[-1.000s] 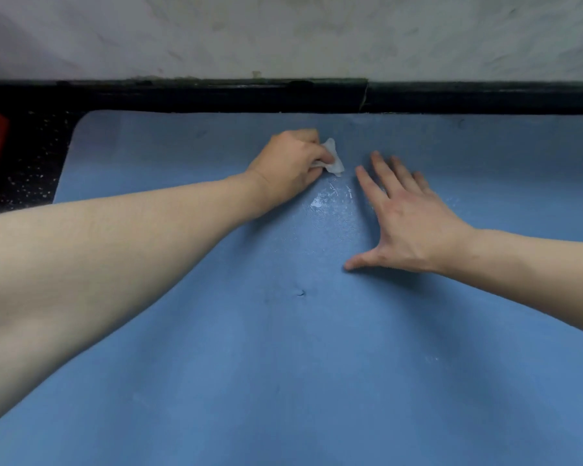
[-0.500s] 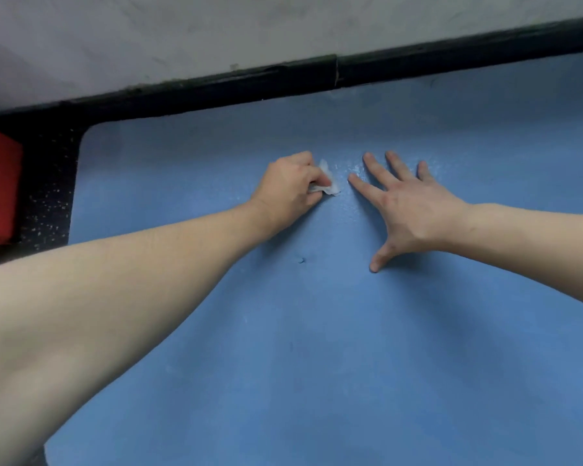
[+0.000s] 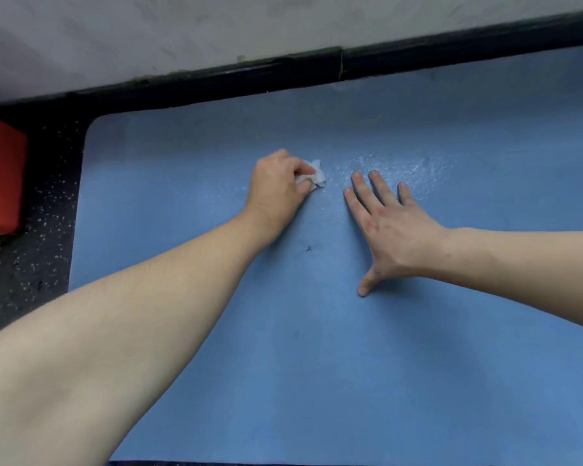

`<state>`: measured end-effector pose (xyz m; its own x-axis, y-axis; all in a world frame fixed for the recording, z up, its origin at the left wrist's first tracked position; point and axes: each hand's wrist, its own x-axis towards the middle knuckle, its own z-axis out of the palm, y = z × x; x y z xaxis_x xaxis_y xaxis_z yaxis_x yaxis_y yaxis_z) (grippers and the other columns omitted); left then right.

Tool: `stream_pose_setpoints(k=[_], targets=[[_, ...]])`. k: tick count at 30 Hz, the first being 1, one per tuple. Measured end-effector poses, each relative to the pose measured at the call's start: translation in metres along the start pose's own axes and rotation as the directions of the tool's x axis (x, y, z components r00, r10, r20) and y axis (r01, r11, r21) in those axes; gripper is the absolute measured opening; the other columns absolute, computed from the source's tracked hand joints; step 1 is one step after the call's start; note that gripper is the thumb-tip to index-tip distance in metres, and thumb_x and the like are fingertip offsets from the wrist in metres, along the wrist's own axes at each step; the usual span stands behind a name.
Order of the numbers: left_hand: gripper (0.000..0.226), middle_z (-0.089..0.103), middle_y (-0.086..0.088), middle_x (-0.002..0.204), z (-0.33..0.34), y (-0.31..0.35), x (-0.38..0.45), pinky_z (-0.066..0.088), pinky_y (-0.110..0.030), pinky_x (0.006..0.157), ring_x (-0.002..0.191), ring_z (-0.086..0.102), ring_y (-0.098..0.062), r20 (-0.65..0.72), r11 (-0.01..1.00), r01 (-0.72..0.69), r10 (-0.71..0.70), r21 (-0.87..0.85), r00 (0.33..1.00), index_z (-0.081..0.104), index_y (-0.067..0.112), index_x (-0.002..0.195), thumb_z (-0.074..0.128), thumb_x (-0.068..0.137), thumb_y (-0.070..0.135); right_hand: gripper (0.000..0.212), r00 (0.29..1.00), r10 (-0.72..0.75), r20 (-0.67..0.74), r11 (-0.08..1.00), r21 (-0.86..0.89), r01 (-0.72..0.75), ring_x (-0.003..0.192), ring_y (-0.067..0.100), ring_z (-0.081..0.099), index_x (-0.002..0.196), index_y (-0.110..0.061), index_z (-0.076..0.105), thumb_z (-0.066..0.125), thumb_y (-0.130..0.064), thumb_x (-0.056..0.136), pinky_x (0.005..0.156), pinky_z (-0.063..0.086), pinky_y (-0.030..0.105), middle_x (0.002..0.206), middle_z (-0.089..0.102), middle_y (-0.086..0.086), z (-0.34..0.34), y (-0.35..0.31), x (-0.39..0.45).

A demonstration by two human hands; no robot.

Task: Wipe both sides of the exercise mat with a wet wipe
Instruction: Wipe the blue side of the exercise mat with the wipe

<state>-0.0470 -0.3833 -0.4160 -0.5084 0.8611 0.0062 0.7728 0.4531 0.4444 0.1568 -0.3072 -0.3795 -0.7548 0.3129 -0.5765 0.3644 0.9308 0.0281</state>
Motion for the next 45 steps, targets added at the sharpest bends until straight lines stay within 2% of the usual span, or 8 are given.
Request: stream_pose_setpoints(k=[4, 9, 14, 28, 32, 36, 41, 45], targets=[[0.017, 0.061, -0.002, 0.077, 0.010, 0.011, -0.050, 0.045, -0.026, 0.062, 0.066, 0.063, -0.023, 0.228, 0.917, -0.391, 0.399, -0.084, 0.888, 0.080, 0.022, 0.087, 0.077, 0.070, 0.017, 0.175, 1.000, 0.013, 0.015, 1.000, -0.022, -0.012, 0.159, 0.044, -0.016, 0.162, -0.004, -0.019, 0.069, -0.099, 0.044, 0.126, 0.013, 0.066, 0.170, -0.024, 0.020, -0.001, -0.003, 0.002], [0.017, 0.064, -0.005, 0.082, -0.006, -0.016, -0.030, 0.039, -0.023, 0.067, 0.075, 0.065, -0.028, 0.053, 0.994, -0.110, 0.110, -0.006, 0.993, 0.080, 0.022, 0.088, 0.073, 0.072, 0.019, 0.175, 1.000, 0.009, 0.017, 1.000, -0.021, -0.009, 0.159, 0.043, -0.017, 0.162, -0.005, -0.021, 0.070, -0.099, 0.046, 0.126, 0.013, 0.066, 0.170, -0.025, 0.019, -0.002, -0.002, 0.000], [0.016, 0.059, -0.002, 0.080, 0.008, -0.001, -0.090, 0.051, -0.029, 0.057, 0.063, 0.060, -0.023, 0.309, 0.868, -0.475, 0.495, -0.143, 0.812, 0.077, 0.021, 0.085, 0.084, 0.071, 0.017, 0.175, 1.000, 0.007, 0.006, 1.000, -0.010, -0.007, 0.159, 0.042, -0.016, 0.162, -0.005, -0.018, 0.070, -0.099, 0.044, 0.126, 0.013, 0.065, 0.170, -0.023, 0.018, -0.003, -0.002, -0.001], [0.009, 0.061, -0.005, 0.080, 0.012, 0.004, -0.131, 0.049, -0.029, 0.058, 0.065, 0.064, -0.027, 0.137, 0.944, -0.305, 0.321, -0.123, 0.937, 0.077, 0.020, 0.084, 0.075, 0.075, 0.020, 0.165, 0.985, -0.166, 0.048, 0.986, -0.017, 0.167, 0.159, 0.039, -0.021, 0.161, -0.006, -0.023, 0.069, -0.094, 0.057, 0.130, 0.002, 0.058, 0.170, -0.027, 0.018, 0.046, -0.039, -0.088], [0.024, 0.057, -0.007, 0.079, 0.021, 0.018, -0.179, 0.049, -0.031, 0.044, 0.054, 0.059, -0.030, 0.283, 0.823, -0.549, 0.567, -0.149, 0.774, 0.073, 0.020, 0.081, 0.054, 0.085, 0.034, 0.164, 0.982, -0.182, 0.059, 0.982, -0.035, 0.184, 0.159, 0.040, -0.021, 0.162, -0.005, -0.021, 0.070, -0.093, 0.058, 0.130, 0.001, 0.057, 0.171, -0.026, 0.018, 0.047, -0.036, -0.097], [0.020, 0.060, -0.006, 0.081, 0.013, -0.001, -0.165, 0.053, -0.035, 0.051, 0.061, 0.063, -0.030, 0.132, 0.943, -0.319, 0.329, -0.095, 0.935, 0.075, 0.020, 0.084, 0.058, 0.079, 0.031, 0.164, 0.980, -0.183, 0.077, 0.981, -0.054, 0.188, 0.158, 0.040, -0.022, 0.162, -0.006, -0.023, 0.068, -0.095, 0.058, 0.130, 0.000, 0.057, 0.170, -0.028, 0.018, 0.045, -0.038, -0.100], [0.026, 0.058, -0.008, 0.080, 0.017, 0.014, -0.216, 0.049, -0.033, 0.041, 0.053, 0.059, -0.030, 0.293, 0.834, -0.525, 0.552, -0.171, 0.781, 0.073, 0.018, 0.082, 0.053, 0.086, 0.035, 0.164, 0.976, -0.195, 0.102, 0.977, -0.072, 0.203, 0.158, 0.043, -0.021, 0.161, -0.008, -0.026, 0.069, -0.094, 0.058, 0.129, 0.009, 0.060, 0.168, -0.033, 0.017, 0.045, -0.048, -0.101], [0.009, 0.059, -0.006, 0.082, 0.012, 0.004, -0.209, 0.052, -0.032, 0.048, 0.059, 0.062, -0.030, 0.169, 0.937, -0.308, 0.335, -0.165, 0.927, 0.074, 0.019, 0.084, 0.069, 0.080, 0.026, 0.165, 0.973, -0.178, 0.144, 0.977, -0.094, 0.193, 0.158, 0.046, -0.018, 0.162, -0.014, -0.026, 0.071, -0.094, 0.055, 0.124, 0.019, 0.067, 0.167, -0.034, 0.016, 0.051, -0.053, -0.103]])
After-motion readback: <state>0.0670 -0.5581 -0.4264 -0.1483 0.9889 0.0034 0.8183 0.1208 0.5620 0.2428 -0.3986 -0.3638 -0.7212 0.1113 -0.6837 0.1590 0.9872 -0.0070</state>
